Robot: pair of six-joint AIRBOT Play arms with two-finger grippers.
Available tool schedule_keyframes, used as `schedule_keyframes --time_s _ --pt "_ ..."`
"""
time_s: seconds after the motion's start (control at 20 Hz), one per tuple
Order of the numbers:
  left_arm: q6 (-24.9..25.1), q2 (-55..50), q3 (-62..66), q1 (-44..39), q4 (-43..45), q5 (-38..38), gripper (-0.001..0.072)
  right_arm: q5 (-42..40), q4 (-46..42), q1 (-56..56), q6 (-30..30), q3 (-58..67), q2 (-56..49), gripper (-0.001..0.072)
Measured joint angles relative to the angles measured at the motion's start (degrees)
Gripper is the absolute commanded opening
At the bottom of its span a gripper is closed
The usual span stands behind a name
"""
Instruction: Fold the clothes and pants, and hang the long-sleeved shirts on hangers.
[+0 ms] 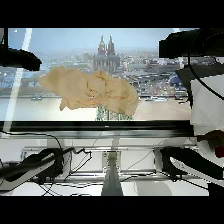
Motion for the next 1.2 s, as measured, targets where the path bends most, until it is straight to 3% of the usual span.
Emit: schedule_keyframes --time_s 0.75,1.2 --pt "0.0 0.0 0.0 0.0 0.02 0.0 0.0016 -2.64 -0.17 0.0 0.02 0.0 -0.02 0.0014" --pt "-0.59 0.0 0.0 0.0 -1.6 0.0 0.0016 -2.49 -5.92 -10.56 -7.67 -5.81 -2.78 0.0012"
